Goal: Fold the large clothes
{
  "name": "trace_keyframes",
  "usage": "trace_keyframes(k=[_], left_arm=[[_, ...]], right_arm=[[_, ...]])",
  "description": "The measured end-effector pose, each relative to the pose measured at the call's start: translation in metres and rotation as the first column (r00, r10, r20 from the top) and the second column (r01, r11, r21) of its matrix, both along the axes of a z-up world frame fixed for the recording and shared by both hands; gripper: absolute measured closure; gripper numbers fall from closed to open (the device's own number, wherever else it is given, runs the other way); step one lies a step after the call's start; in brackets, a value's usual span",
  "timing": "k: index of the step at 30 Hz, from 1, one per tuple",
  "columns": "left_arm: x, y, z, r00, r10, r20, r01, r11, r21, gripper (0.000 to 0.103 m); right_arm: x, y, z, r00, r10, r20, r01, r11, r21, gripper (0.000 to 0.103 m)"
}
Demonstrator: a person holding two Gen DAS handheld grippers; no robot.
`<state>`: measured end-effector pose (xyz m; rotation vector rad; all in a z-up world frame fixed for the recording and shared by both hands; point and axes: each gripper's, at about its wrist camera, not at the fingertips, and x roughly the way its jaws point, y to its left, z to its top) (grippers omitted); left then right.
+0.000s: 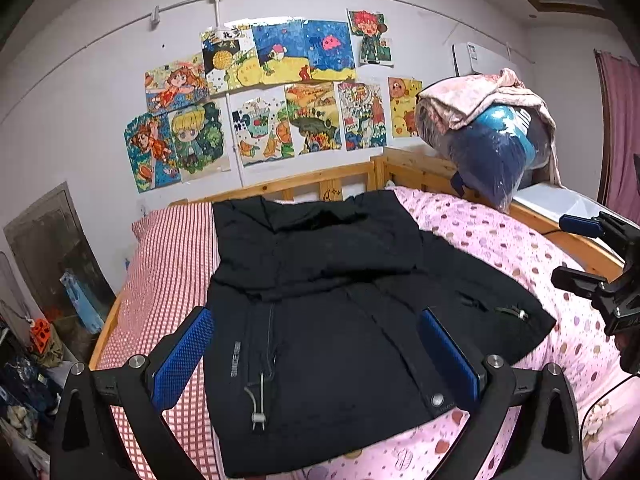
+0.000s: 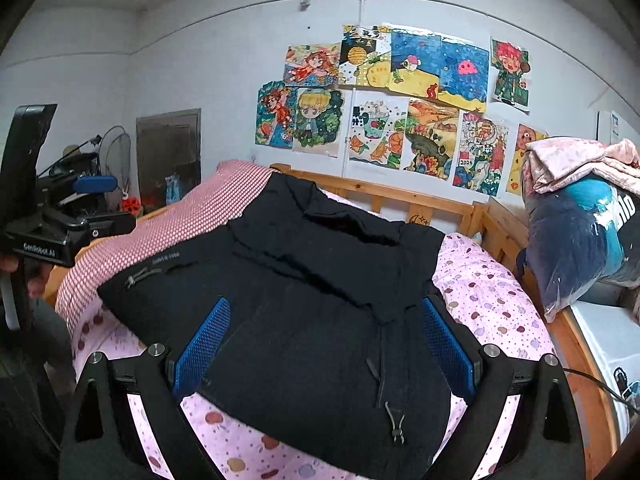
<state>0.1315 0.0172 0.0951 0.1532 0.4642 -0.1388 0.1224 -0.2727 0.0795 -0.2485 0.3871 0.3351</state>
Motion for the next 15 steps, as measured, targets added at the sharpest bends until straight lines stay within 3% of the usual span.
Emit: trace_keyframes(k=[15], left_arm=[[-0.007,0.011,-0.061,0.995,-0.048,-0.083,0.053,0.997,0.055,0.000]], right_arm=[[0.002,-0.035,-0.063,0.990,-0.070,-0.118,0.077,0.995,0.056,0.010]])
